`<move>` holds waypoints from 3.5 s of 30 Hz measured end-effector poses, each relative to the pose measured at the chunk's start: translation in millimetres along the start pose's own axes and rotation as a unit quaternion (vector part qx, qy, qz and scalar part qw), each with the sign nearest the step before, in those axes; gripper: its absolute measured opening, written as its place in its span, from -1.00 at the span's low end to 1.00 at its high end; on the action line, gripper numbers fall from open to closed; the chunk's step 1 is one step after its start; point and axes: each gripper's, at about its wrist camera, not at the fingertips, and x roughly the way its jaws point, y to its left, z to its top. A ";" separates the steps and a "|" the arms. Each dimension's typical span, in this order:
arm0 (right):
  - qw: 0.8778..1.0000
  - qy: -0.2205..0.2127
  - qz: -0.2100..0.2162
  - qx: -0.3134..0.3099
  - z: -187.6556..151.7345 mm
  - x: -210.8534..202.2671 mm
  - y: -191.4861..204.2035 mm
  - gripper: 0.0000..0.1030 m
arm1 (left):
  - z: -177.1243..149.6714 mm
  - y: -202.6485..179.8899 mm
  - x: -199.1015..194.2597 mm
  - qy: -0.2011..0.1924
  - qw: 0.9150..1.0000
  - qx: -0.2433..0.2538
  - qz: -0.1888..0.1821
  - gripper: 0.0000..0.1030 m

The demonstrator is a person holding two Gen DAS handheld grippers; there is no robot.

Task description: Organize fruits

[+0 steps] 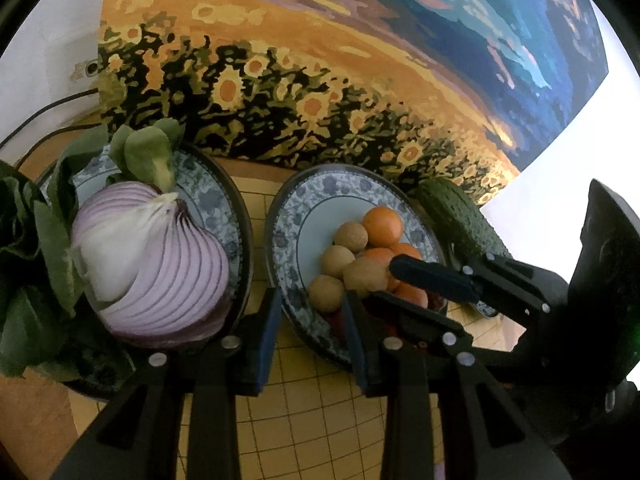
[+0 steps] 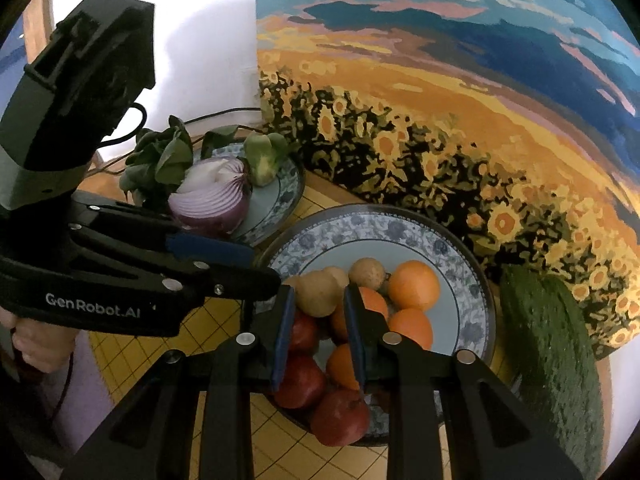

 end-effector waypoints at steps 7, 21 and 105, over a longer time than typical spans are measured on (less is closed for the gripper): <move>1.000 -0.015 0.003 0.025 -3.7 -13.5 -4.8 -0.49 | -2.5 0.3 -4.2 -0.001 1.000 -0.004 0.007 -0.38; 0.999 -0.034 -0.017 0.037 -11.2 -40.2 -0.9 -0.49 | -5.2 -21.5 -23.7 -0.010 0.999 0.030 0.042 -0.31; 0.973 -0.044 -0.009 0.226 -177.8 -182.5 59.2 -0.49 | -177.5 -97.2 -100.0 0.037 0.991 0.099 0.077 -0.14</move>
